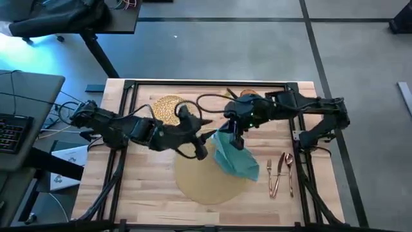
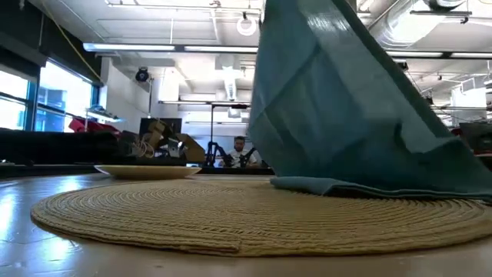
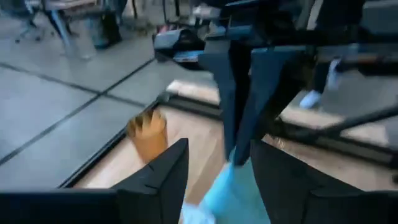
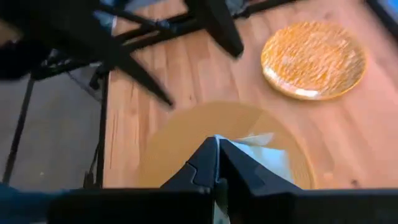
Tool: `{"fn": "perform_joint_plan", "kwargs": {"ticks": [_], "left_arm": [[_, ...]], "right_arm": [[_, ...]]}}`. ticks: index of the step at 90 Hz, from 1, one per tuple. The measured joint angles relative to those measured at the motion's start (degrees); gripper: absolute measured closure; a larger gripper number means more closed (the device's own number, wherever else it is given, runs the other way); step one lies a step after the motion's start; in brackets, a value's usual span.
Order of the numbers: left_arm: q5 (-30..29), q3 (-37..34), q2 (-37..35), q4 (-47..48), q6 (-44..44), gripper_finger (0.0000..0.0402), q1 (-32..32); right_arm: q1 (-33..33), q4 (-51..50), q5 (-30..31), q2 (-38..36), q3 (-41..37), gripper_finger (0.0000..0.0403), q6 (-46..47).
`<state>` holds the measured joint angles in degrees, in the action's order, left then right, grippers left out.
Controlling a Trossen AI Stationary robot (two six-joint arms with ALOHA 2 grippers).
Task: Set table place
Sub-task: Fold the blue napkin
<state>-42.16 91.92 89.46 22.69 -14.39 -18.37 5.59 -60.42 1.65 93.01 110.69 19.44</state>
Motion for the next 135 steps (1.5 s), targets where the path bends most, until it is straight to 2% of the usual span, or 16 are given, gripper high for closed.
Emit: {"fn": "perform_joint_plan", "kwargs": {"ticks": [14,20,42,63,72,84,99,103,115,135], "left_arm": [[7.60,-0.15,0.24,-0.79,-0.41,0.0216,2.32],[8.71,-0.28,1.03,-0.79,-1.04,0.0213,3.06],[4.89,-0.39,4.69,-2.57,-1.89,0.0213,4.43],[-3.84,-0.37,5.43,-2.59,-1.96,0.0213,4.11],[-2.61,-0.35,5.39,-3.03,-0.02,0.0217,4.19],[2.98,-0.35,5.41,-3.43,1.43,0.0256,5.09],[8.09,-0.35,5.41,-2.89,1.55,0.0370,6.53],[8.48,-0.35,5.41,-2.94,1.87,0.0388,6.75],[8.54,-0.37,4.90,-2.15,2.03,0.0398,6.76],[8.65,2.54,-0.75,-2.31,2.77,0.0401,6.73]], "right_arm": [[-1.12,-3.49,2.38,1.20,4.85,0.0403,0.01],[-1.36,-3.42,2.41,1.18,5.55,0.0403,0.10],[-1.31,-3.65,2.21,1.13,5.91,0.0403,0.09],[0.01,-4.13,0.78,1.13,5.88,0.0403,1.13],[0.45,-4.19,-0.79,1.13,5.88,0.0403,0.73],[0.47,-4.27,-1.11,1.13,5.86,0.0403,-0.12],[0.43,-4.26,-1.17,1.13,5.84,0.0403,-1.45],[0.46,-4.26,-0.97,1.13,5.84,0.0400,-1.83],[0.34,-5.47,-0.76,-0.36,5.80,0.0371,-1.82],[-0.22,-13.55,3.28,-5.77,9.89,0.0274,0.51]]}}
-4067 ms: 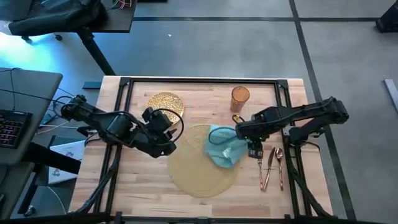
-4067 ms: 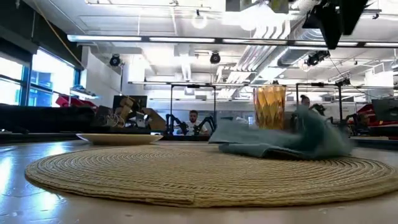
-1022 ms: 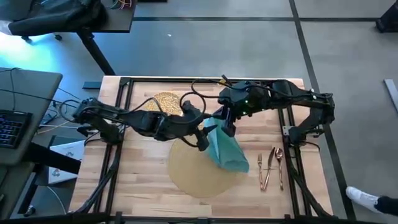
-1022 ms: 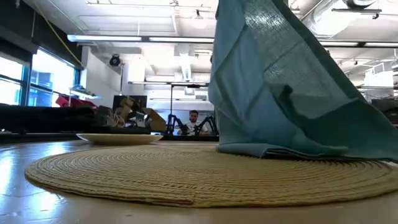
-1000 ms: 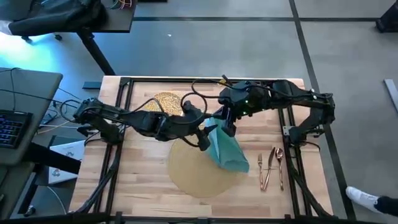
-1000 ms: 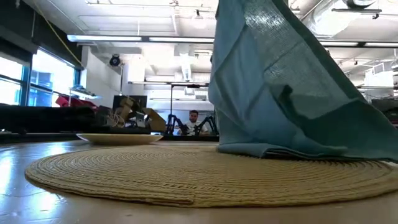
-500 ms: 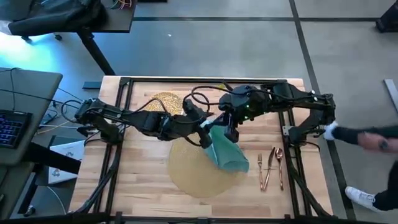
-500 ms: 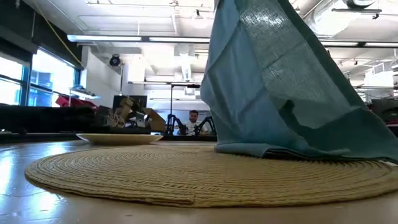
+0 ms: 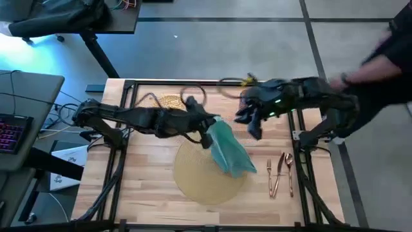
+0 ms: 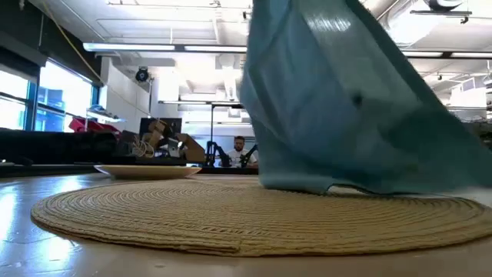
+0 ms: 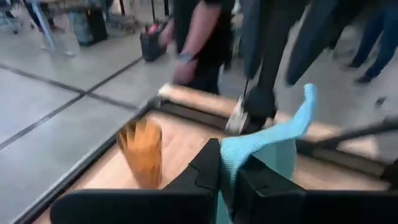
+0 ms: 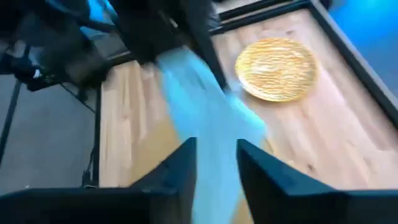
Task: Set table place
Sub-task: Fold the blue napkin
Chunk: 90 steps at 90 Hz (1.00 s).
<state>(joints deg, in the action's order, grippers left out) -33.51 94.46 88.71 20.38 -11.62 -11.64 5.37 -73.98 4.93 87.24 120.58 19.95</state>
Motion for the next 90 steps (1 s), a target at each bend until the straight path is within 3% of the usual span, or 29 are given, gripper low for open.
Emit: {"fn": "perform_joint_plan", "kwargs": {"ticks": [16,25,35,49,57,79,90], "left_arm": [[0.45,8.36,-2.77,-0.08,4.99,0.0402,0.11],[0.26,13.41,-2.68,0.84,7.41,0.0402,0.13],[-0.56,17.07,-2.54,1.09,9.32,0.0401,0.13],[-3.20,20.04,-2.52,1.22,12.54,0.0401,-0.02],[-3.81,20.78,-2.50,1.31,13.65,0.0401,-0.04],[-4.60,21.30,-2.47,1.27,14.80,0.0401,-0.08],[-4.62,21.30,-2.52,1.27,15.19,0.0401,-0.63]], "right_arm": [[2.70,-4.34,4.08,-4.40,-1.06,0.0216,3.92],[6.56,-4.16,7.34,-5.45,-7.04,0.0198,4.25],[9.76,2.73,8.22,-5.51,-15.86,0.0186,4.59],[10.65,17.77,8.91,-5.60,-26.77,0.0183,3.58],[10.16,23.47,12.38,-5.57,-31.62,0.0183,4.85],[8.08,29.20,24.04,-5.55,-39.92,0.0184,6.01],[6.26,30.06,23.59,-5.53,-41.03,0.0219,5.38]]}}
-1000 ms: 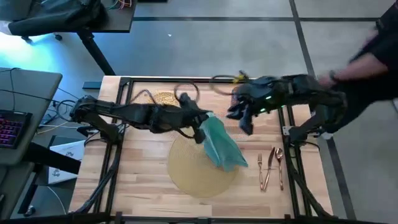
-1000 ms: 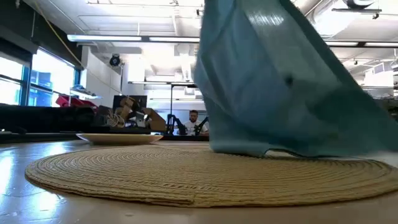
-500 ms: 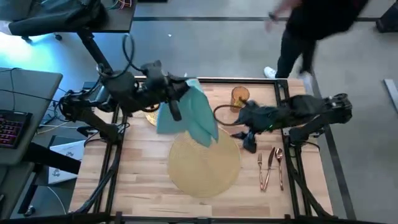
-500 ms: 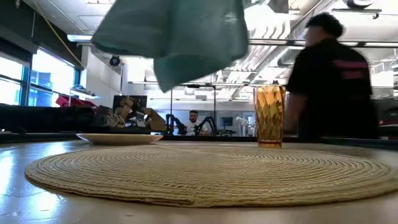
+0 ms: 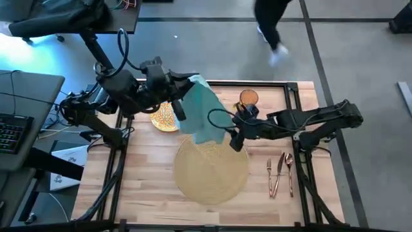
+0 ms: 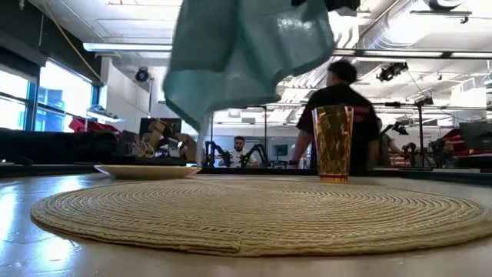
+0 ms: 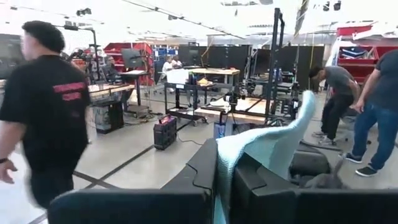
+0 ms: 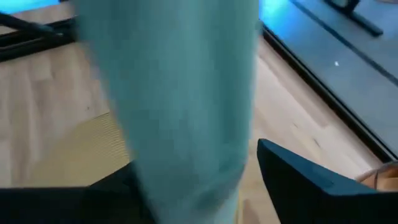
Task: Set table place
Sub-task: Fold the blue napkin
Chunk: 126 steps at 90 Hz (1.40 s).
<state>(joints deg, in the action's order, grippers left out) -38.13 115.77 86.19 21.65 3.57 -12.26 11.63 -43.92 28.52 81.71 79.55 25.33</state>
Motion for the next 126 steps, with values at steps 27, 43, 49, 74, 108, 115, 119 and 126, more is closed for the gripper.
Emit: {"fn": "perform_joint_plan", "kwargs": {"ticks": [27,43,49,74,108,115,119,126], "left_arm": [[-3.95,0.00,-3.50,2.83,3.13,0.0401,-2.67],[-3.98,0.04,-6.34,12.71,-1.64,0.0401,-5.26],[-1.03,0.04,-6.87,17.69,-6.79,0.0401,-6.28],[34.22,0.04,-5.39,26.73,-33.75,0.0401,-12.16],[20.31,-4.95,-5.18,40.98,-37.47,0.0401,-10.56],[17.55,-9.69,-5.15,45.30,-39.18,0.0401,-8.54],[13.98,-12.84,-5.15,47.26,-40.42,0.0401,-7.48],[5.30,-18.48,-5.13,49.39,-42.90,0.0401,-5.67]], "right_arm": [[0.12,-5.43,-4.75,0.02,6.12,0.0397,-1.61],[0.79,-11.68,-16.74,-0.15,14.00,0.0403,-3.46],[0.83,-12.00,-27.80,-0.11,15.01,0.0403,-3.20],[9.32,-2.95,-59.97,0.07,16.43,0.0403,12.26],[2.89,-26.71,-39.56,0.11,26.61,0.0403,11.67],[-0.47,-30.38,-35.73,0.28,21.84,0.0403,9.94],[-2.27,-30.42,-32.24,0.42,18.44,0.0403,9.34],[-5.24,-30.01,-25.19,0.57,12.72,0.0403,9.68]]}}
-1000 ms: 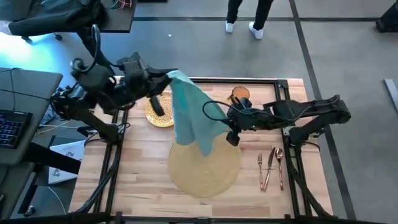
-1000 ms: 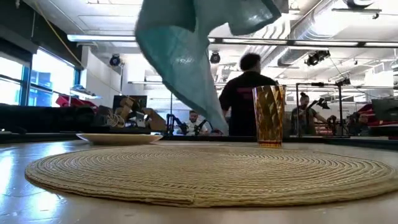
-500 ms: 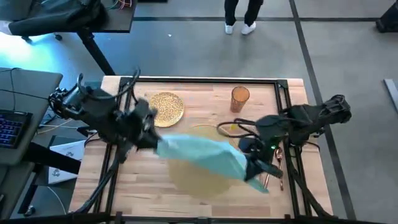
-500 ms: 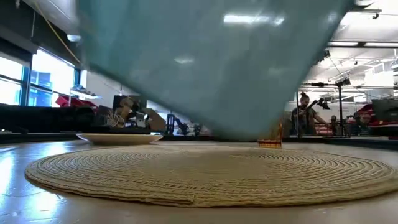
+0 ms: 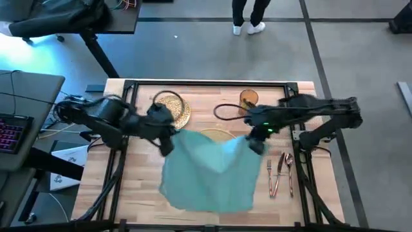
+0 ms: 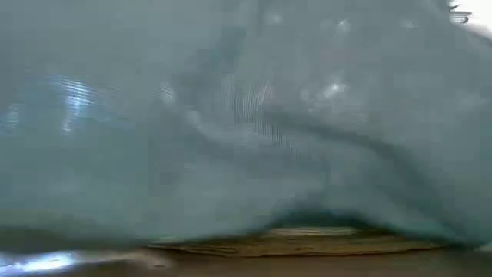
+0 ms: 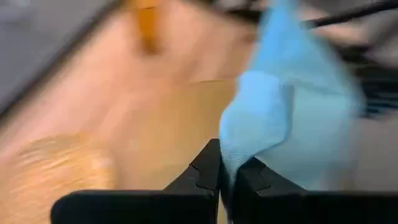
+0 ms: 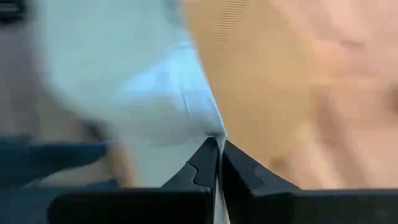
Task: Set table place
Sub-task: Fold the blue napkin
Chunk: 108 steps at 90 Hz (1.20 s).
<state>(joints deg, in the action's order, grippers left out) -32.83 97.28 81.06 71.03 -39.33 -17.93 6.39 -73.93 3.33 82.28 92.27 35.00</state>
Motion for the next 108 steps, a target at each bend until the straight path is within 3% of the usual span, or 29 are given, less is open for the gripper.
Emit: {"fn": "perform_joint_plan", "kwargs": {"ticks": [14,31,43,57,83,108], "left_arm": [[-10.54,-10.92,0.00,-0.22,-1.88,0.0401,3.41],[-11.54,-21.66,0.02,-3.48,-4.47,0.0402,7.28],[-13.41,-26.70,0.04,-5.60,-6.62,0.0402,8.01],[-16.20,-30.32,0.00,-6.79,-9.09,0.0402,8.81],[-12.90,-35.25,-0.02,-7.35,-16.44,0.0402,9.83],[-12.66,-35.74,-0.02,0.39,-29.03,0.0402,11.02]], "right_arm": [[-5.32,5.10,8.96,-0.07,-10.46,0.0403,0.98],[-9.76,13.97,11.95,-0.11,-19.68,0.0403,1.00],[-10.64,19.16,17.46,-0.11,-23.31,0.0403,1.02],[-11.01,20.85,23.79,0.20,-23.85,0.0403,0.90],[-12.50,26.13,24.87,2.09,-23.89,0.0397,-5.72],[-13.65,21.10,25.33,0.39,-17.57,0.0296,-6.70]]}}
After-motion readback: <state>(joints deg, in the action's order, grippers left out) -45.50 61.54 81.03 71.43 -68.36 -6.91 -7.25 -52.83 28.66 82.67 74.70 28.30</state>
